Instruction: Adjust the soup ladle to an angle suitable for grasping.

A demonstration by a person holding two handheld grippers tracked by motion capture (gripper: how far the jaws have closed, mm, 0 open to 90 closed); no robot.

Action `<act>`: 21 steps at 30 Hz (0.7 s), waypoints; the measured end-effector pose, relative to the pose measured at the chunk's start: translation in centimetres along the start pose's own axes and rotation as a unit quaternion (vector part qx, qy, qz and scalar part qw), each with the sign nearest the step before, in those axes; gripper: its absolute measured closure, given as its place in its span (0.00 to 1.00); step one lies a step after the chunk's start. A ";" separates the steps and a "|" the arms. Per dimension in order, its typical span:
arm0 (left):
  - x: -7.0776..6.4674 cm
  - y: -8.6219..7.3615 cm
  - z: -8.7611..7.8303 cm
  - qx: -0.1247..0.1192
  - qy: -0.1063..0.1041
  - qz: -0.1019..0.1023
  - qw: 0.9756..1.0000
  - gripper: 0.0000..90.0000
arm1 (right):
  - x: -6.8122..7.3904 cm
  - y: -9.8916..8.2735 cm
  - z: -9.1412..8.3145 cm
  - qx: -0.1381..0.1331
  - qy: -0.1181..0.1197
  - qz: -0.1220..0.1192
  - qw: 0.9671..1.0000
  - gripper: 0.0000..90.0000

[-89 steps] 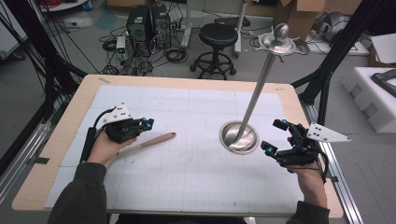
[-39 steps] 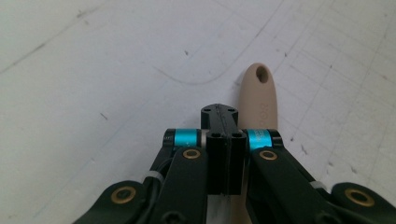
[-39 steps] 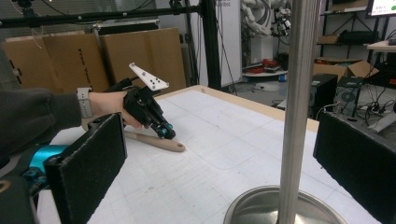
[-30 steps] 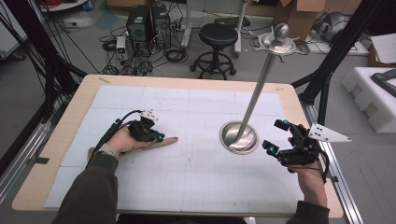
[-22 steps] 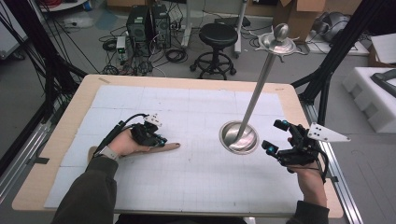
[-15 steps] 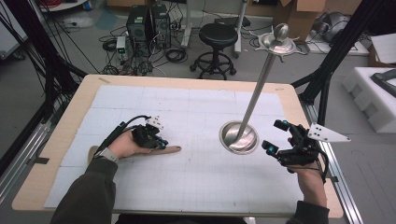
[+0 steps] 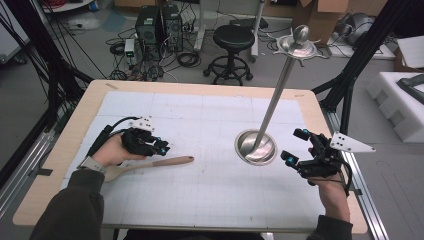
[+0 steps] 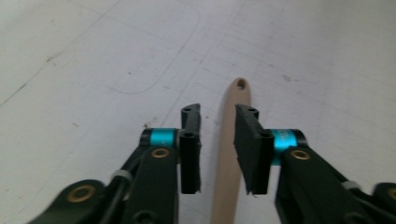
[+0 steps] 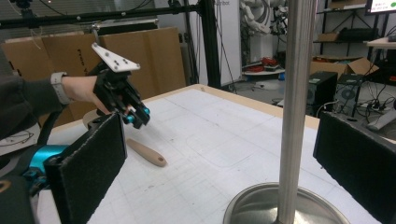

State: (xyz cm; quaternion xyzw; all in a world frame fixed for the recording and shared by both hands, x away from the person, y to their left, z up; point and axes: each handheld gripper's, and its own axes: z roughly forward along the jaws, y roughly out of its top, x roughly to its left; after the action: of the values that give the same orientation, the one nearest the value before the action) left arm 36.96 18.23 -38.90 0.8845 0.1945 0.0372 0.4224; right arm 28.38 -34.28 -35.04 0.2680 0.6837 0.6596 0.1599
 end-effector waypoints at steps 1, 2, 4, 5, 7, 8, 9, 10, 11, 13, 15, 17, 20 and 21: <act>-0.1 -0.1 -0.2 -0.002 -0.003 0.006 1.000 0.53 | 0.0 0.0 0.0 -0.001 0.000 0.001 1.000 0.02; -0.5 -0.3 -0.6 0.012 -0.005 0.024 1.000 0.49 | 0.0 0.0 0.0 -0.001 -0.001 0.002 1.000 0.02; -0.6 -0.4 -0.7 0.024 0.000 0.041 0.999 0.28 | 0.0 0.0 0.0 -0.001 -0.001 0.002 1.000 0.02; -0.9 -0.6 -0.9 0.053 0.014 0.048 0.997 0.20 | 0.0 0.0 -0.1 -0.001 -0.001 0.002 1.000 0.02; -1.0 -0.9 -1.3 0.068 0.016 0.065 0.996 0.20 | 0.1 0.0 0.0 -0.002 0.000 0.001 1.000 0.02; -1.0 -0.9 -1.3 0.068 0.016 0.065 0.996 0.18 | 0.1 0.0 0.0 -0.002 0.000 0.001 1.000 0.02; -1.0 -1.0 -1.4 0.070 0.014 0.066 0.995 0.18 | 0.1 0.0 0.0 -0.001 0.001 0.001 1.000 0.02; -0.9 -1.2 -1.6 0.073 0.009 0.067 0.995 0.16 | 0.1 0.0 0.0 0.001 0.001 0.001 1.000 0.02; -0.8 -1.4 -1.7 0.075 0.004 0.064 0.995 0.16 | 0.2 0.0 0.1 0.002 0.003 -0.001 1.000 0.02; -0.4 -1.8 -2.0 0.100 -0.007 0.058 0.993 0.17 | 0.2 0.0 0.1 0.003 0.007 -0.002 1.000 0.02; -0.3 -1.9 -2.0 0.110 -0.007 0.060 0.992 0.20 | 0.1 0.0 0.2 0.002 0.007 -0.003 1.000 0.02; 0.0 -2.2 -1.8 0.137 -0.017 0.046 0.989 0.22 | 0.0 0.0 0.4 0.002 0.007 -0.001 1.000 0.02; 0.4 -2.4 -1.5 0.184 -0.004 0.049 0.982 0.25 | -0.1 -0.1 0.5 0.007 0.008 -0.001 1.000 0.02; 0.5 -2.5 -1.5 0.194 -0.004 0.048 0.980 0.26 | -0.2 -0.1 0.5 0.008 0.007 -0.001 1.000 0.02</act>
State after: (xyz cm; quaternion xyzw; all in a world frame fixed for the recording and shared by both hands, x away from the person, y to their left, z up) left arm 36.28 20.89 -39.90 0.9580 0.1541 0.0156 0.2415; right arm 28.80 -33.98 -35.21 0.2641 0.6906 0.6556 0.1533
